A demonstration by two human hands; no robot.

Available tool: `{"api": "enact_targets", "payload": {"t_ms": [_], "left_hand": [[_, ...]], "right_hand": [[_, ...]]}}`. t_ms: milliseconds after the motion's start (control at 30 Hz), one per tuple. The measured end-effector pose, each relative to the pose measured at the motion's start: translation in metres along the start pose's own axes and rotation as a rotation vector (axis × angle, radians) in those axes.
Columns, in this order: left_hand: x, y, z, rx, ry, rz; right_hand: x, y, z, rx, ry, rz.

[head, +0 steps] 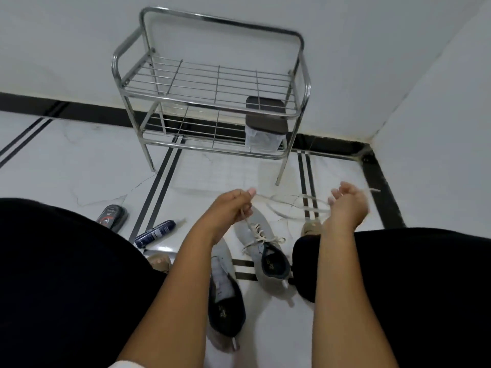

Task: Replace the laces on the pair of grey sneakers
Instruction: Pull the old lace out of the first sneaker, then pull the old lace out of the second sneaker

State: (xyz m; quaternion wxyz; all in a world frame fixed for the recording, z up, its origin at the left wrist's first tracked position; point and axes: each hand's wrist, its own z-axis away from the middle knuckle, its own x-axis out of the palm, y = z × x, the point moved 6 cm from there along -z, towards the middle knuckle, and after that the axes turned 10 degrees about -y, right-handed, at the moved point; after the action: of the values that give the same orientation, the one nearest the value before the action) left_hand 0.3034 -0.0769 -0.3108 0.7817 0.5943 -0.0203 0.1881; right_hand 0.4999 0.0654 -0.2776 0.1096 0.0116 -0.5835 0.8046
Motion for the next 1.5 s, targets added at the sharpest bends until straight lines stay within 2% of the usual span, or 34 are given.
{"api": "enact_targets", "payload": {"t_ms": [33, 67, 167, 233, 267, 333, 367, 433, 500, 533, 600, 667, 733, 867, 933, 1067, 1167, 1233, 1300, 1367, 1433, 1500], "left_hand": [[0.006, 0.013, 0.002, 0.041, -0.011, 0.063], [0.013, 0.026, 0.004, 0.085, -0.02, 0.119], [0.028, 0.052, 0.01, 0.181, 0.001, 0.207], [0.036, 0.063, 0.014, 0.214, 0.048, 0.216], [0.039, 0.068, 0.016, 0.226, 0.081, 0.23], [0.041, 0.074, 0.019, 0.248, 0.172, 0.283], [0.036, 0.075, 0.021, 0.256, 0.238, 0.34], [0.022, 0.068, 0.024, 0.227, 0.393, 0.483], [0.008, 0.049, 0.023, 0.108, 0.51, 0.559], [0.006, 0.037, 0.022, 0.022, 0.513, 0.555], [0.012, 0.011, 0.015, -0.145, 0.427, 0.499], [0.027, -0.017, 0.009, -0.303, 0.295, 0.345], [0.043, -0.046, 0.008, -0.417, 0.203, 0.193], [0.048, -0.093, 0.002, -0.537, 0.201, 0.018], [0.04, -0.113, -0.006, -0.54, 0.236, -0.045], [0.041, -0.131, -0.025, -0.425, 0.178, -0.716], [0.073, -0.143, -0.036, -0.311, -0.063, -0.96], [0.084, -0.156, -0.042, -0.296, -0.178, -1.079], [0.082, -0.17, -0.043, -0.33, -0.236, -1.189], [0.079, -0.181, -0.043, -0.362, -0.276, -1.293], [0.08, -0.182, -0.043, -0.35, -0.291, -1.382], [0.083, -0.184, -0.044, -0.332, -0.29, -1.436]], "right_hand": [[0.001, 0.012, 0.003, 0.037, -0.064, 0.08], [0.006, 0.022, 0.009, 0.065, -0.195, 0.139], [0.042, 0.053, 0.05, 0.209, -0.776, 0.116], [0.056, 0.063, 0.079, 0.337, -1.059, 0.068], [0.059, 0.068, 0.09, 0.36, -1.172, 0.141], [0.053, 0.072, 0.101, 0.328, -1.286, 0.303], [0.049, 0.07, 0.1, 0.296, -1.269, 0.35], [0.037, 0.056, 0.089, 0.224, -1.125, 0.309], [0.025, 0.033, 0.07, 0.121, -0.908, 0.153], [0.02, 0.021, 0.063, 0.102, -0.813, 0.052], [0.019, 0.003, 0.057, 0.151, -0.718, -0.235], [0.026, 0.001, 0.058, 0.261, -0.654, -0.543], [0.029, 0.015, 0.058, 0.349, -0.55, -0.603], [0.008, 0.05, 0.037, 0.422, -0.239, -0.378], [-0.005, 0.044, 0.02, 0.382, -0.049, -0.322], [-0.01, -0.003, -0.031, 0.121, 0.097, -0.021], [-0.008, -0.019, -0.077, 0.068, 0.088, 0.332], [-0.014, 0.001, -0.117, 0.209, 0.008, 0.651], [-0.029, 0.027, -0.141, 0.292, -0.109, 0.958], [-0.047, 0.063, -0.155, 0.341, -0.187, 1.124], [-0.065, 0.096, -0.147, 0.397, -0.161, 1.335], [-0.065, 0.115, -0.126, 0.298, -0.101, 1.614]]}}
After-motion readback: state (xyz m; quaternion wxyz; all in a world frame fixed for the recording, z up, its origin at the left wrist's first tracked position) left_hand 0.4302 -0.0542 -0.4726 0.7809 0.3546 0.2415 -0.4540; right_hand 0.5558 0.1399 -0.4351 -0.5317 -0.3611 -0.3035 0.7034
